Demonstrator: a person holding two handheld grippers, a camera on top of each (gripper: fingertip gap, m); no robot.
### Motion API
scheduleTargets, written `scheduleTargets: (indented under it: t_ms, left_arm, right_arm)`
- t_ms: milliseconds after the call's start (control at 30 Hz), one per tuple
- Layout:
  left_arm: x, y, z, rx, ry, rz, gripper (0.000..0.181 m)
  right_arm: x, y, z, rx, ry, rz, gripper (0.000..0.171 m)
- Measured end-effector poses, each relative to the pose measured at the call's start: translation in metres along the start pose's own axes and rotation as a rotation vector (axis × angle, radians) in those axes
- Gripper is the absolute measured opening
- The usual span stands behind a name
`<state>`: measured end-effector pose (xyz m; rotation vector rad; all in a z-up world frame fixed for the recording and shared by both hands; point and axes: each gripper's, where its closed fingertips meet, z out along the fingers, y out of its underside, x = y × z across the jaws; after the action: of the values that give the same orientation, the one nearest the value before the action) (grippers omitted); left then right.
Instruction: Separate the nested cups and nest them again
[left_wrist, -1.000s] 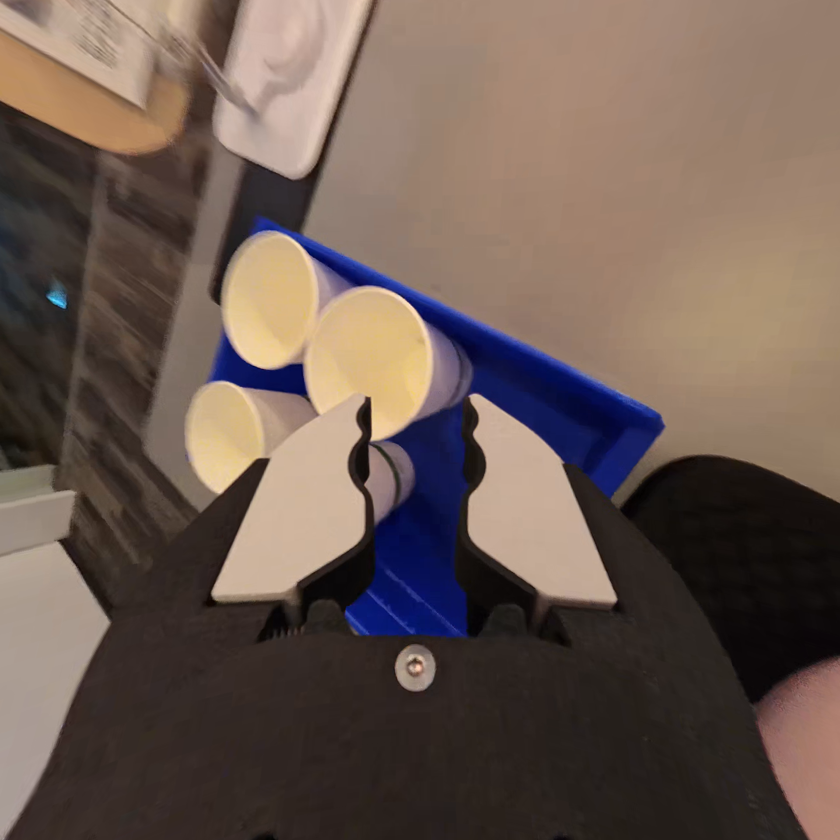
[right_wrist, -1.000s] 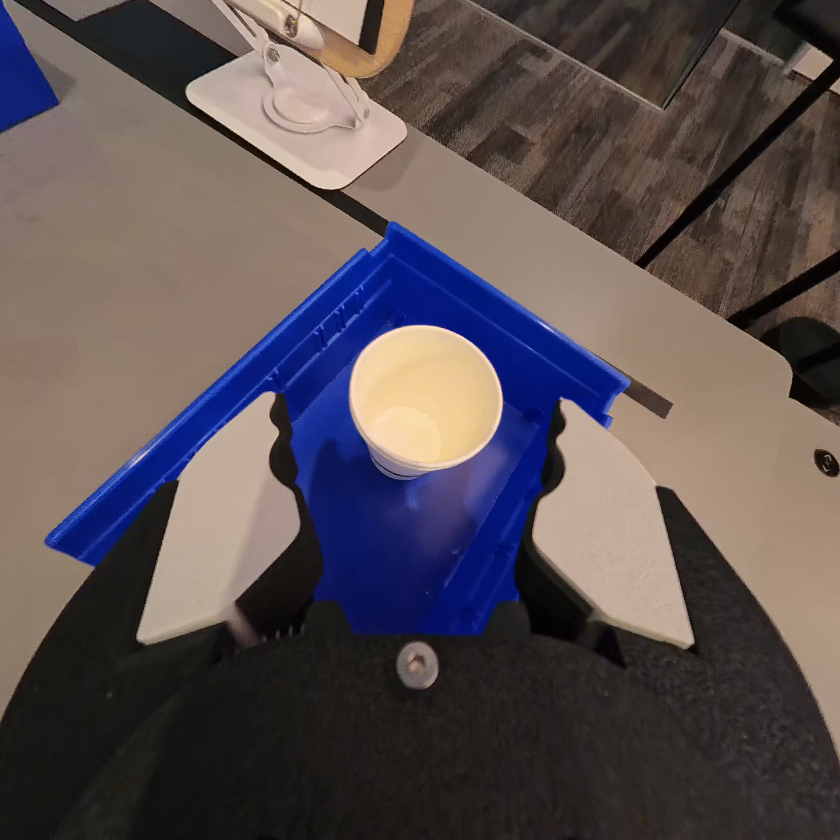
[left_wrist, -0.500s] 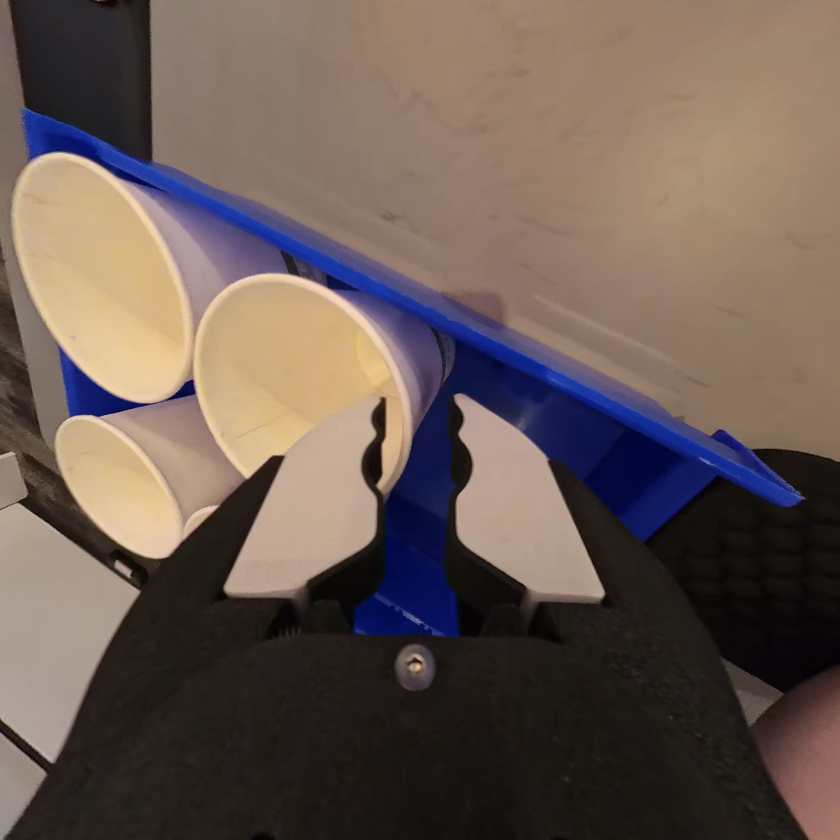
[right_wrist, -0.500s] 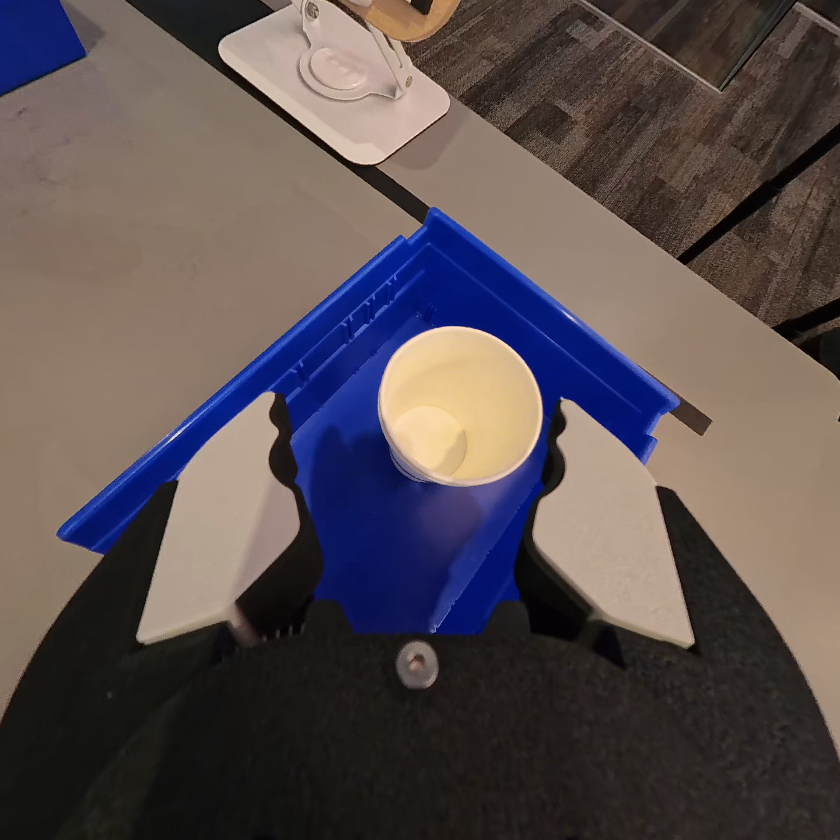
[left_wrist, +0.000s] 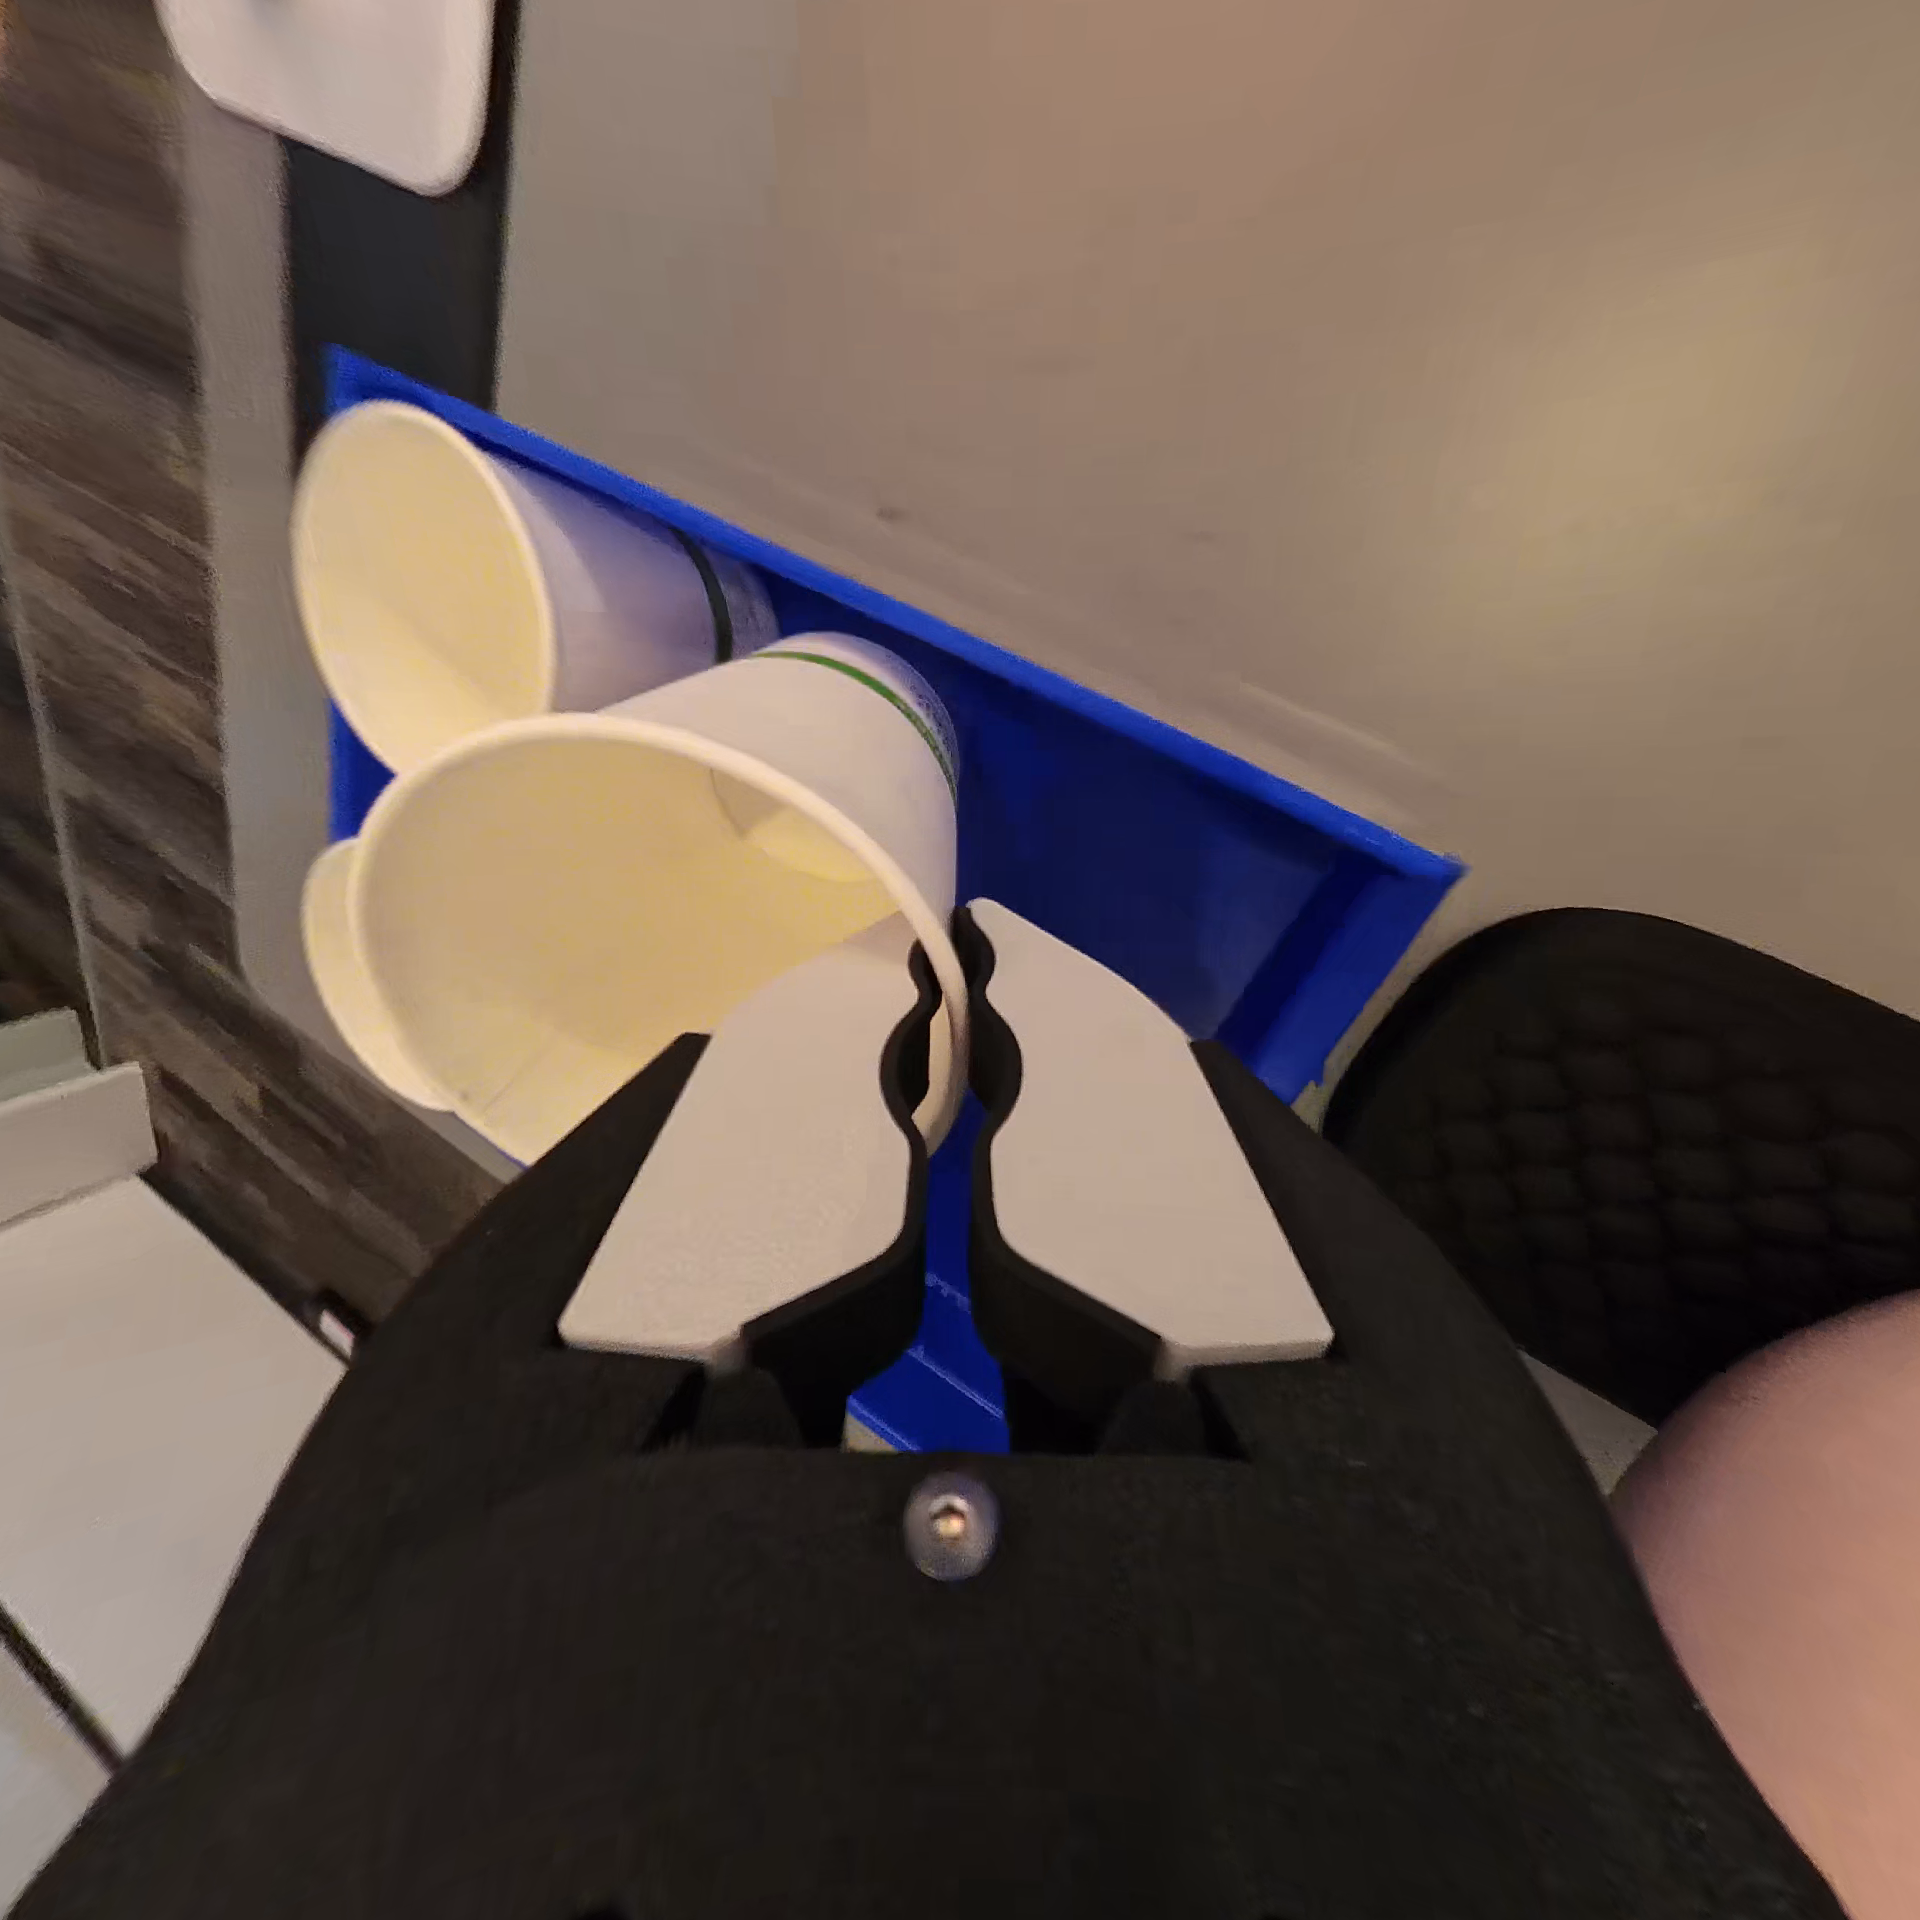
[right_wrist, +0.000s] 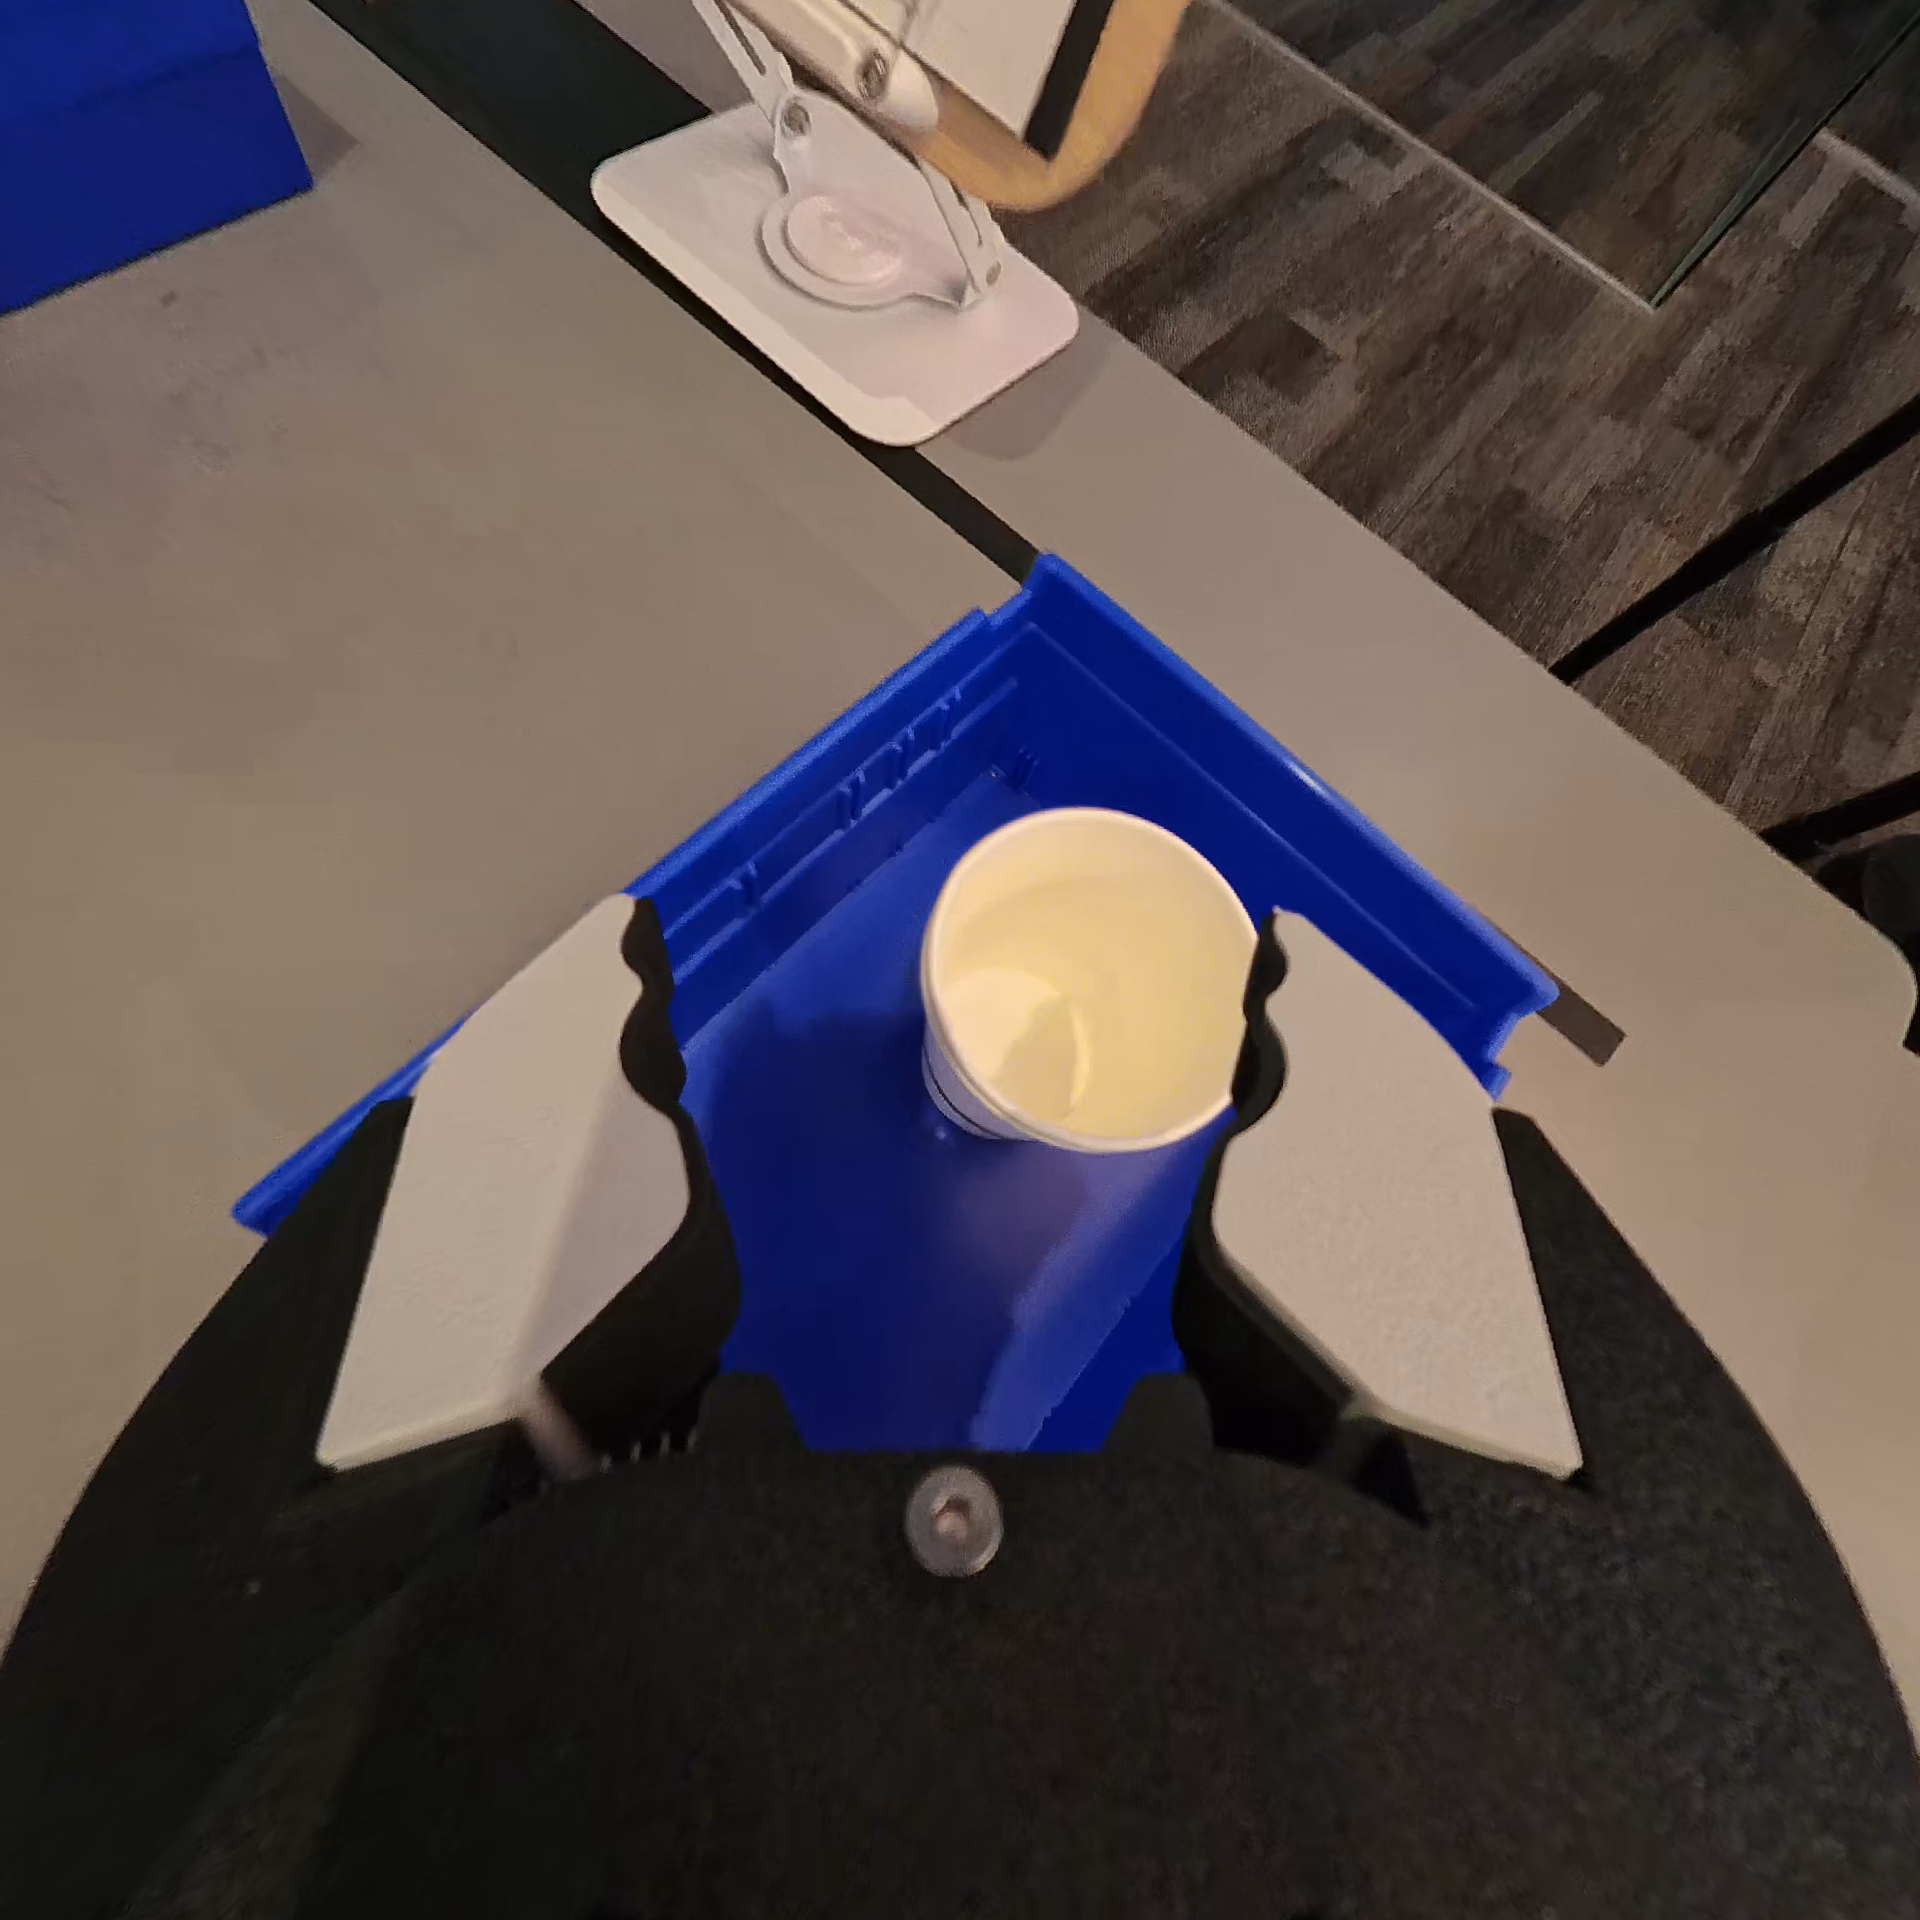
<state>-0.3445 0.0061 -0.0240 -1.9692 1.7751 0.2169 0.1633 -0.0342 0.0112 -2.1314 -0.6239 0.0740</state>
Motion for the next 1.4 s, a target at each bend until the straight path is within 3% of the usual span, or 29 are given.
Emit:
scheduleTargets:
  t_ms: [267,433,533,633,967,1400]
  left_arm:
    - [0.02,-0.014,-0.063,0.293,-0.053,0.086,0.002]
    - [0.067,-0.065,-0.086,0.526,0.056,0.362,0.002]
    - [0.091,-0.085,-0.084,0.565,0.142,0.48,0.002]
    - [0.105,-0.1,-0.077,0.596,0.221,0.546,0.001]
    - [0.145,-0.137,-0.055,0.658,0.428,0.679,0.001]
    - [0.166,-0.147,-0.05,0.657,0.479,0.76,0.001]
  right_arm:
    - [-0.083,-0.056,-0.002,0.128,-0.204,-0.202,0.103]
    - [-0.178,-0.095,0.003,0.267,-0.591,-0.241,0.102]
    - [-0.229,-0.101,0.005,0.267,-0.833,-0.22,0.096]
    - [-0.26,-0.099,0.013,0.234,-0.938,-0.234,0.097]
    - [-0.319,-0.093,0.028,0.184,-1.166,-0.198,0.098]
    - [-0.345,-0.067,0.032,0.037,-1.309,-0.225,0.087]
